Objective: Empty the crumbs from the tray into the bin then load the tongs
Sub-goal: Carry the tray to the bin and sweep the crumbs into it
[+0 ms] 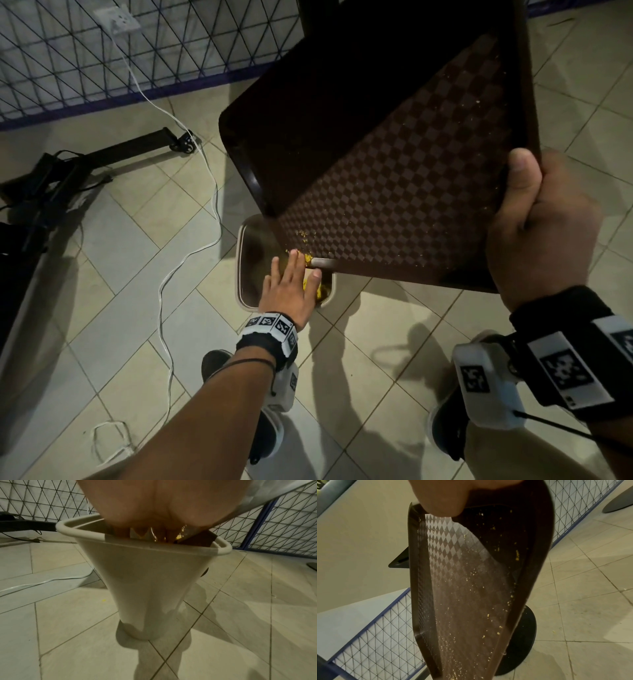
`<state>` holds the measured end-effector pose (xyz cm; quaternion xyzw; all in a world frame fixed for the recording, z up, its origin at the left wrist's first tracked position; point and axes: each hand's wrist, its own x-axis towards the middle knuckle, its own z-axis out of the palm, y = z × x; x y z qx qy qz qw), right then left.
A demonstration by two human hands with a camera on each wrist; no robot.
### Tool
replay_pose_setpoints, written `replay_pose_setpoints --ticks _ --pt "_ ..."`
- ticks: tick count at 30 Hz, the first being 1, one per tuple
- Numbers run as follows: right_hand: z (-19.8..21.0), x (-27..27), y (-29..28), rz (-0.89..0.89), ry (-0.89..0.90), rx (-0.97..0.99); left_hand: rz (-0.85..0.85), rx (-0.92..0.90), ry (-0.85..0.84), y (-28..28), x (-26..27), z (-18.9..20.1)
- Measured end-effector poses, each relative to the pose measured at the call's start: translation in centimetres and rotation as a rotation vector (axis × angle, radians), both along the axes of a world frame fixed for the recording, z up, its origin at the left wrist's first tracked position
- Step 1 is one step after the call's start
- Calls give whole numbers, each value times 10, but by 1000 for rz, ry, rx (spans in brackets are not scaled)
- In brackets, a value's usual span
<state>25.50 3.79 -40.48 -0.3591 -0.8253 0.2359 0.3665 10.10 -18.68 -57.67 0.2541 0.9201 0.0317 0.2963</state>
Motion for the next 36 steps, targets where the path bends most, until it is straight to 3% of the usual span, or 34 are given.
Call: replay_pose_setpoints --ticks 4,7,12,15,19,21,24,27,29,33,36 --pt "-1 3 -2 17 -39 3 27 17 89 -11 3 6" --pt "0 1 -4 16 -32 7 127 208 214 -11 8 14" --pt "2 -1 -6 22 -14 18 205 400 90 12 21 18" --pt "4 -1 -2 14 15 11 233 315 24 15 25 10" --pt "5 1 1 14 22 -12 133 79 14 0 22 5" --pt "5 2 1 5 15 -1 127 74 42 -4 19 8" --pt "6 2 0 -15 3 22 180 210 119 -3 23 16" --pt "7 2 -1 -5 21 36 105 327 110 2 37 17" --pt "8 3 -1 6 16 24 59 291 96 3 38 13" --pt "9 5 1 2 -29 65 -34 28 111 1 19 13" --pt "8 5 0 -1 -33 84 -6 46 230 0 7 26"
